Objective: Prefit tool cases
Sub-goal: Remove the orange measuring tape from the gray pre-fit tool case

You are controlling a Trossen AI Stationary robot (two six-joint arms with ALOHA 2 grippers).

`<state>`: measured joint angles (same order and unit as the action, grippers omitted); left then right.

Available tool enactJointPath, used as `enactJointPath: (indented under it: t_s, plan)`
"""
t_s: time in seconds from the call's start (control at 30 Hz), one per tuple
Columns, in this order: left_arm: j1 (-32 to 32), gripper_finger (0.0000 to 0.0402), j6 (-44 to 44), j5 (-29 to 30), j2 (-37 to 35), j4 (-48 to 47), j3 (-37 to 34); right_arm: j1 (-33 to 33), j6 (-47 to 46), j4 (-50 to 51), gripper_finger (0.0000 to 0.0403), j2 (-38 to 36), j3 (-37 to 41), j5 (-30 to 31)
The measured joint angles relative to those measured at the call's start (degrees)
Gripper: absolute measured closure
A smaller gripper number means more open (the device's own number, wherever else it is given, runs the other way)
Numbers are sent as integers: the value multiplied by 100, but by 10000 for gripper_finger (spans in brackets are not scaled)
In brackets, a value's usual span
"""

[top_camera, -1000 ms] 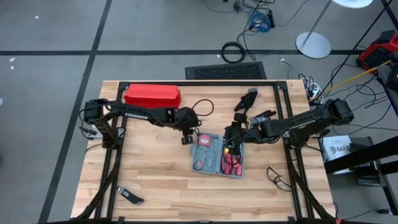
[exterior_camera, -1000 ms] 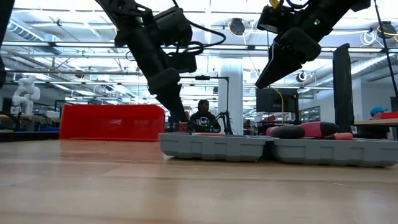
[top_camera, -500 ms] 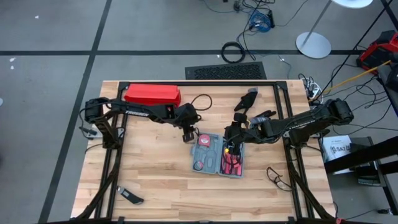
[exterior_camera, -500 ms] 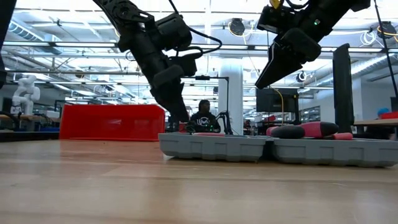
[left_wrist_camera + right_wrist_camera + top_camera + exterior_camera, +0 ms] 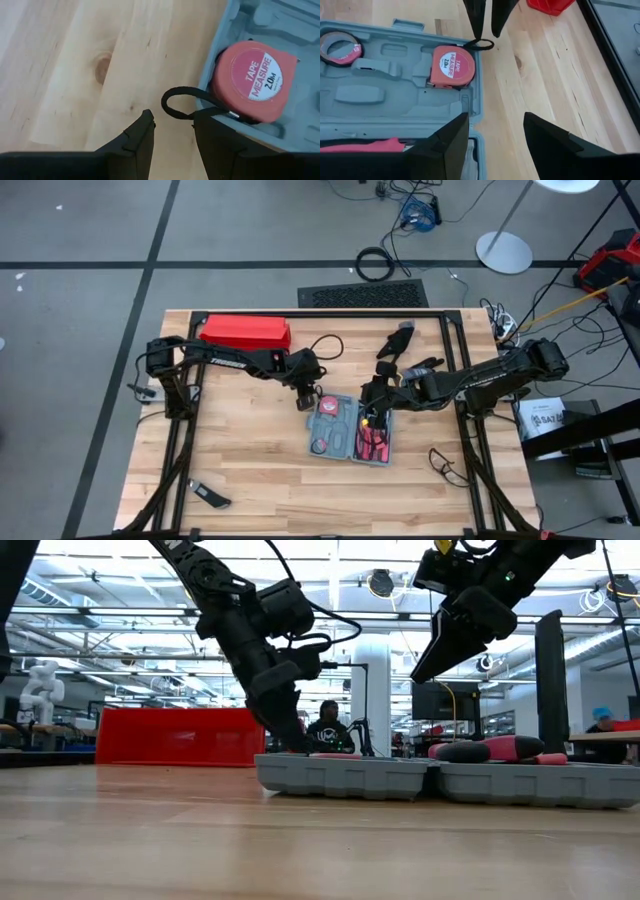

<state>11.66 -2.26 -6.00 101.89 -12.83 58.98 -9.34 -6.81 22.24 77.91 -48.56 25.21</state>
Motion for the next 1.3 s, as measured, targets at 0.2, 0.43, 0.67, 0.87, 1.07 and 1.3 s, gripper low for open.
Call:
enactJointPath:
  t_s: [0.2,0.43,0.67,0.87,1.07,1.3]
  plan:
    - [7,258,-38,-158,0,209,0,0,0,20,218,0,0,0]
    - [88,258,-192,-218,0,180,-2,0,0,20,218,0,0,0]
    - [162,258,-195,-456,266,278,0,0,0,28,218,0,0,0]
    - [156,260,-190,-507,474,340,-4,0,0,30,218,1,0,2]
    - [157,331,-144,-509,451,360,-4,0,0,30,218,0,0,2]
    - [122,398,-150,-518,300,322,-4,-1,-50,44,218,0,1,26]
